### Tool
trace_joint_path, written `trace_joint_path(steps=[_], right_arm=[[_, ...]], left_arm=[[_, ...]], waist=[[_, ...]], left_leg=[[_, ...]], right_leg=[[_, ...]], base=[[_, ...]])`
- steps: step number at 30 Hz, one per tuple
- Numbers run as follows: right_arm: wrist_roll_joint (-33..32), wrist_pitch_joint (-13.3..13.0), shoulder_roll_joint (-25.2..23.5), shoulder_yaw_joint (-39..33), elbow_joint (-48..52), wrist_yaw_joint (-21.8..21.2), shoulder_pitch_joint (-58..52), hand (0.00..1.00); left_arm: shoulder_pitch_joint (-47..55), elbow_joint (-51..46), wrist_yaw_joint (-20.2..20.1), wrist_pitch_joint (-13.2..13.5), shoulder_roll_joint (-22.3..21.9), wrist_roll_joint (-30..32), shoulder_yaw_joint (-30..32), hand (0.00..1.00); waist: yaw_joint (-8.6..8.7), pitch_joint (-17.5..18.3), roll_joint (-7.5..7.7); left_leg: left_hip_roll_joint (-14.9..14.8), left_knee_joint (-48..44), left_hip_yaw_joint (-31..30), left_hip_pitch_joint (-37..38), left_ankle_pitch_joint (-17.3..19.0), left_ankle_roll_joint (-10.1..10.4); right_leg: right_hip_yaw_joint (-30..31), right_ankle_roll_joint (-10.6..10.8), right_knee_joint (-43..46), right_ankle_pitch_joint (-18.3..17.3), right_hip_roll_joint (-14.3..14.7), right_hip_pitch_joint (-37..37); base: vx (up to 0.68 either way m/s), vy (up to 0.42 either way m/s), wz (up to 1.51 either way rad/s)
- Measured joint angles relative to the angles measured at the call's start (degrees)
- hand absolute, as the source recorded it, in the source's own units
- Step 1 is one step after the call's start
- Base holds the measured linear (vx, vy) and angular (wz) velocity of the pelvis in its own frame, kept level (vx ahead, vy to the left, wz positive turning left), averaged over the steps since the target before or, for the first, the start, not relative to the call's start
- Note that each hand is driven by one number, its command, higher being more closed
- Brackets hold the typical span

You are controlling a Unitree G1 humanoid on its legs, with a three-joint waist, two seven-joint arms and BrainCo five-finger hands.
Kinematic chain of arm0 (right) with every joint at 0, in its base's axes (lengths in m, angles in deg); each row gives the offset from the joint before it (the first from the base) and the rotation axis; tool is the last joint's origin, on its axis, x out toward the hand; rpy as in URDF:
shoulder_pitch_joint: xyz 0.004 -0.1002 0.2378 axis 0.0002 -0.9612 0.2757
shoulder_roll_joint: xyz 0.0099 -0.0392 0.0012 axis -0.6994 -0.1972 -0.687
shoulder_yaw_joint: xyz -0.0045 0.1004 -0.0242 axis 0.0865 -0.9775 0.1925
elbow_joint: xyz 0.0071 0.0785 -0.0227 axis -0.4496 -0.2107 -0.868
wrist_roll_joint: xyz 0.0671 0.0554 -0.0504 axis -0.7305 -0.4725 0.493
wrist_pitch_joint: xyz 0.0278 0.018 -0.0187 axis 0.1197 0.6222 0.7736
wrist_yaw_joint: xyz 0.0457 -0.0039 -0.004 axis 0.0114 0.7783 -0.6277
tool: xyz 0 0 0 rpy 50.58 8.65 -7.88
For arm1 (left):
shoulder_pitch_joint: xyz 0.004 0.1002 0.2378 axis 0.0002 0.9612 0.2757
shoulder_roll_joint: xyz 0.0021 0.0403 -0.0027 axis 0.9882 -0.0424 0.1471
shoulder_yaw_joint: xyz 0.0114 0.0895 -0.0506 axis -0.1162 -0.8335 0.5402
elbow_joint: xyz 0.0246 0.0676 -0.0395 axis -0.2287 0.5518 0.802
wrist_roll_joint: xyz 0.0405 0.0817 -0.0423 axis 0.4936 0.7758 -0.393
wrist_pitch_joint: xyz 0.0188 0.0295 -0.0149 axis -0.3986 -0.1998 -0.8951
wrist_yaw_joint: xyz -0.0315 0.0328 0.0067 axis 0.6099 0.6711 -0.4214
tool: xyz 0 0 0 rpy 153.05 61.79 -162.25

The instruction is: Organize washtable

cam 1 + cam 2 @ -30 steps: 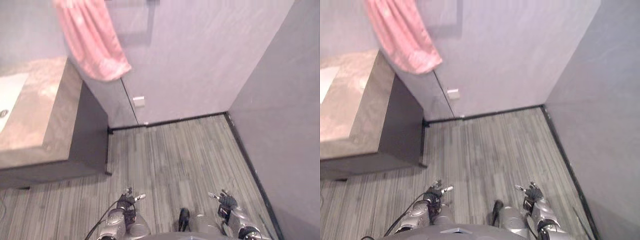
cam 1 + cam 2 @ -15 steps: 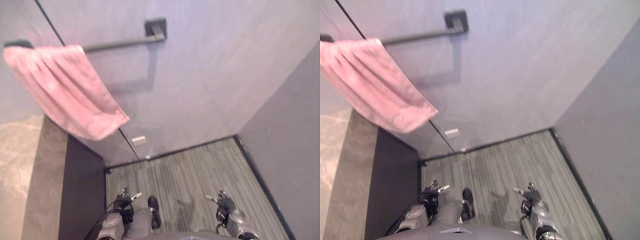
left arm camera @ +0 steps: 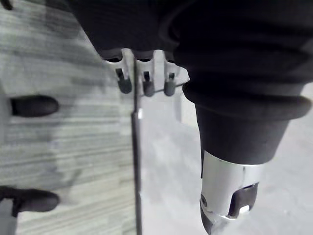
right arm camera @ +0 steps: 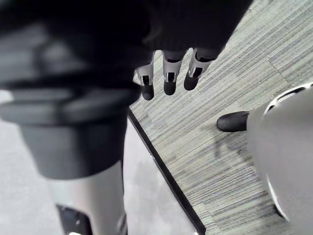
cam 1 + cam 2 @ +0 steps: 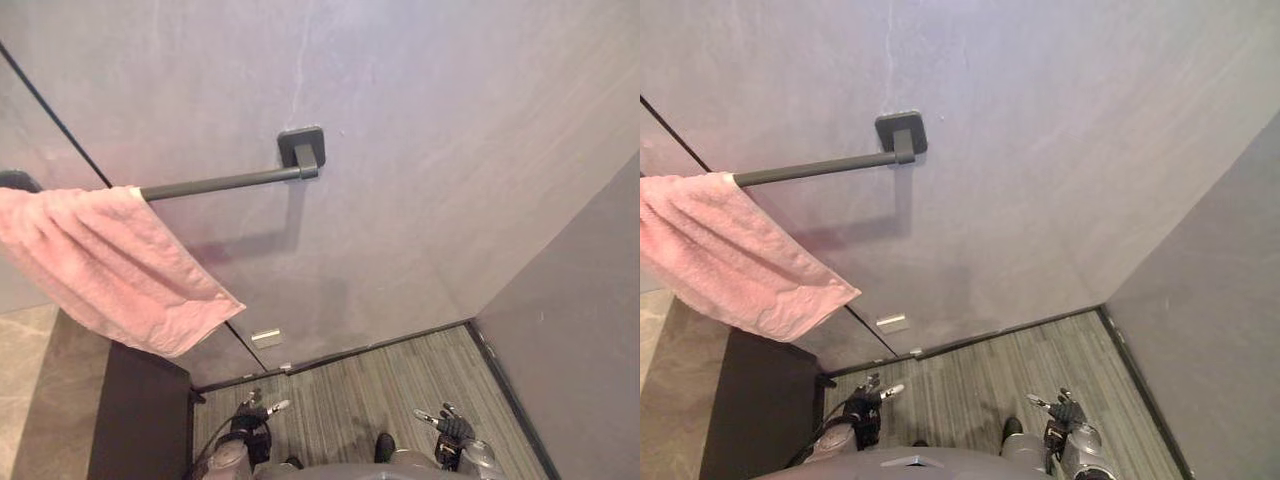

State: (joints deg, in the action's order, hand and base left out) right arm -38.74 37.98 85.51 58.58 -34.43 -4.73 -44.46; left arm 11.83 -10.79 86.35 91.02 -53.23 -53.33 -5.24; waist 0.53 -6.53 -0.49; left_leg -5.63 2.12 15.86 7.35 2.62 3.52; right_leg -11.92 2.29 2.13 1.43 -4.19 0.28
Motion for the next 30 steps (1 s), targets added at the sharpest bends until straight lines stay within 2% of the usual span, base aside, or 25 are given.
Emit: trace_joint_path(steps=[2, 6, 7, 10, 11, 13, 15, 17, 21, 24, 30], right_arm=[[0.0, 0.0, 0.0, 2.2, 3.6, 0.1, -0.5, 0.00], [0.0, -1.1, 0.1, 10.9, 20.3, 0.0, -3.4, 0.00], [-0.2, -5.7, -0.8, 19.3, 38.3, -2.2, -5.2, 0.00], [-0.3, -6.6, -0.9, 20.3, 39.5, -3.4, -5.1, 0.00], [-0.3, -5.7, -0.6, 22.6, 42.1, -3.0, -5.3, 0.00], [-0.8, -5.5, 1.9, 28.8, 50.1, -3.6, -5.1, 0.00], [-3.6, -7.9, 3.3, 37.2, 58.6, -6.9, -1.8, 0.00], [-4.9, -8.0, 2.0, 39.6, 59.5, -8.0, 0.9, 0.00], [-7.1, -7.9, 1.5, 40.8, 59.5, -8.1, 4.5, 0.00], [-7.1, -7.9, 1.5, 41.0, 59.5, -7.3, 7.5, 0.00], [-7.0, -7.9, 1.7, 41.0, 57.9, -4.3, 17.5, 0.00]], left_arm=[[0.9, -2.6, -0.2, 0.3, -0.1, 0.0, -0.1, 0.00], [3.5, -6.8, -0.2, 1.5, 0.3, 0.0, 0.0, 0.00], [6.2, -6.1, -0.1, 1.5, 1.3, 0.0, 1.3, 0.00], [6.5, -6.0, -0.1, 1.5, 1.1, 0.1, 1.3, 0.00], [6.4, -5.4, 0.0, 1.6, 1.1, 0.1, 1.3, 0.00], [5.7, -3.5, 0.0, 1.5, 1.2, 0.4, 1.8, 0.00], [5.5, -2.3, 0.4, 1.5, 1.1, 2.2, 2.3, 0.00], [5.6, -1.4, 0.4, 1.2, 0.9, 2.8, 2.2, 0.00], [5.8, -1.1, 1.0, 1.1, 0.9, 2.8, 2.3, 0.00], [6.0, -2.2, 1.2, 1.1, 1.0, 2.8, 2.2, 0.00], [8.9, -20.5, 2.2, 1.7, 0.7, -1.2, 2.7, 0.00]], waist=[[-0.24, 0.1, 0.20], [-0.64, 0.2, 0.25], [-1.12, 1.4, 1.63], [-1.23, 1.6, 1.69], [-1.24, 1.7, 1.52], [-1.13, 1.8, 1.37], [-1.18, 1.9, 1.39], [-1.49, 2.0, 1.27], [-3.24, 2.0, 1.23], [-3.22, 2.0, 1.23], [-4.40, 2.0, 1.24]], left_leg=[[0.0, 0.2, -0.5, 0.0, 0.1, 0.1], [0.4, 0.4, -0.5, -0.2, 0.2, 0.1], [0.8, 0.4, 0.2, -1.1, 0.6, 0.0], [1.0, 0.2, 0.5, -1.3, 0.7, -0.1], [1.0, 0.2, 0.5, -1.6, 0.8, -0.1], [1.0, 0.1, 1.0, -2.3, 0.9, 0.0], [0.8, -0.2, 1.6, -2.9, 0.9, 0.0], [0.7, -0.3, 1.5, -2.7, 0.9, 0.1], [0.7, -0.3, 1.2, -2.9, 0.8, 0.1], [0.8, -0.3, 1.1, -2.9, 0.8, 0.1], [0.8, -0.5, -0.5, -4.5, 0.5, 0.1]], right_leg=[[-0.5, 0.0, -0.9, 0.0, 0.1, -0.3], [-0.5, 0.3, -1.7, 0.3, 0.0, -0.4], [0.1, 0.8, -4.4, 1.7, 0.0, -0.4], [0.4, 0.8, -5.2, 2.3, -0.1, -0.5], [0.4, 0.9, -5.3, 2.4, -0.2, -0.3], [1.1, 0.8, -5.8, 3.0, -0.1, 0.3], [1.8, 0.6, -6.9, 3.9, 0.0, 0.7], [1.7, 0.6, -7.0, 4.0, 0.1, 0.7], [1.4, 0.6, -7.2, 4.1, 0.0, 0.5], [1.4, 0.7, -7.2, 4.2, -0.1, 0.5], [0.0, 0.6, -7.2, 4.3, -0.3, 0.7]], base=[[0.10, -0.014, 0.14], [0.07, 0.025, -0.01], [0.05, 0.062, -0.13], [0.01, 0.027, -0.06], [-0.05, 0.010, -0.04], [-0.05, -0.003, -0.18], [-0.03, -0.017, -0.20], [0.00, -0.008, 0.02], [0.00, -0.001, 0.05], [0.00, 0.005, 0.01], [-0.01, -0.006, 0.11]])
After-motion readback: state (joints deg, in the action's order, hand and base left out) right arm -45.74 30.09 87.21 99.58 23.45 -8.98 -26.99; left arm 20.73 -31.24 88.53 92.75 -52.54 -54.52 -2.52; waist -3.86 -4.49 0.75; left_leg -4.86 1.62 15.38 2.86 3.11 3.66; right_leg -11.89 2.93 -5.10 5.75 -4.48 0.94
